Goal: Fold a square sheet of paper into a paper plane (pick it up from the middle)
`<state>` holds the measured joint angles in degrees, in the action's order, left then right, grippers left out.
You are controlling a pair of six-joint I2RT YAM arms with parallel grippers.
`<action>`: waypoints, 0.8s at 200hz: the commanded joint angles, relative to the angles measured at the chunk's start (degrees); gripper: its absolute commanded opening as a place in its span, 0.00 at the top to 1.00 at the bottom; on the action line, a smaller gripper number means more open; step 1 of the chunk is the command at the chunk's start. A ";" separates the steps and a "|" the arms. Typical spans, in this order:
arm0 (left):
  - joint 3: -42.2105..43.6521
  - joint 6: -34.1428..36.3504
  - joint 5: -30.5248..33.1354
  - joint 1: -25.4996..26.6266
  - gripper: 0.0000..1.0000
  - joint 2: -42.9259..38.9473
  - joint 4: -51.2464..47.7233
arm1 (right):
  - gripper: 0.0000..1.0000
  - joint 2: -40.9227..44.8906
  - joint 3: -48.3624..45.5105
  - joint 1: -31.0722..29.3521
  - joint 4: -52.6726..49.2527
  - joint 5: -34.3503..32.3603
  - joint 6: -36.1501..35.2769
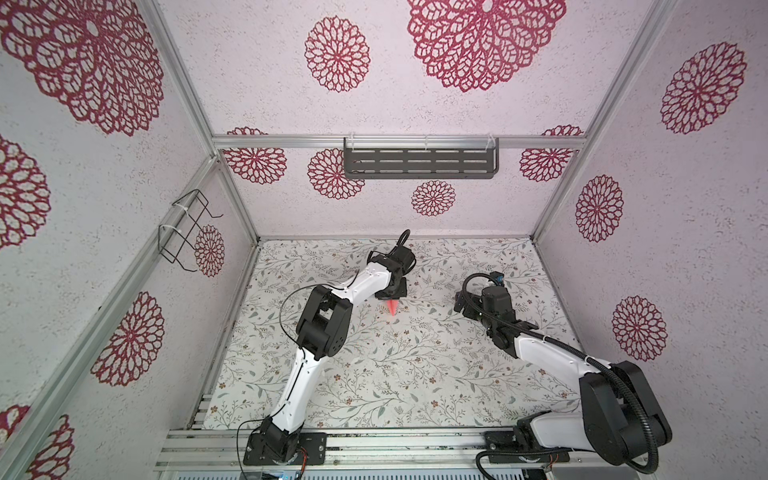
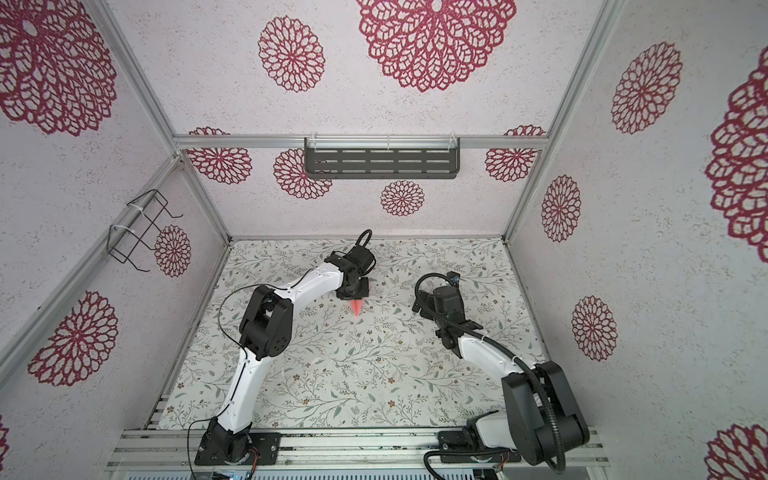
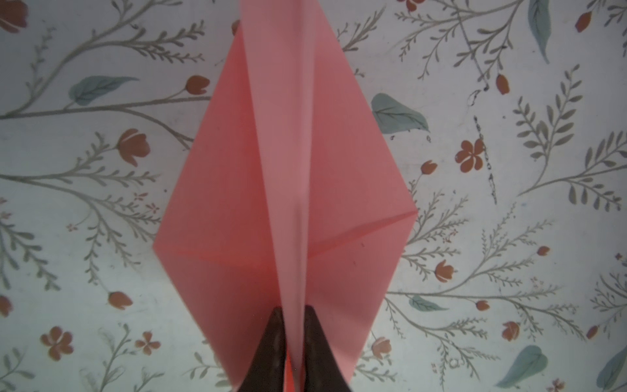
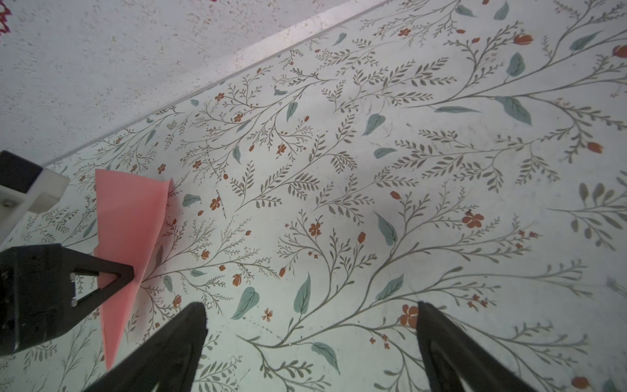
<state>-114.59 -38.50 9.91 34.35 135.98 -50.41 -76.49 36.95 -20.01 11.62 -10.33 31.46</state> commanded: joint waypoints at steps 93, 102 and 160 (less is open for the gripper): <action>-1.26 -1.44 0.20 -0.13 0.76 4.45 -1.80 | 0.01 2.31 0.70 1.11 -0.29 0.12 1.59; -1.25 -1.64 0.18 -0.14 0.76 4.79 -2.07 | 0.01 2.18 0.81 1.11 -0.23 0.29 1.76; -3.11 -1.48 1.85 -0.02 0.64 -0.63 -3.36 | 0.01 1.76 3.35 1.11 -1.90 0.51 1.40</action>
<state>-116.27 -39.40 9.85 34.37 138.78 -52.12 -75.50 37.36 -19.27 10.46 -9.78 32.62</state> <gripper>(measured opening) 0.309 0.989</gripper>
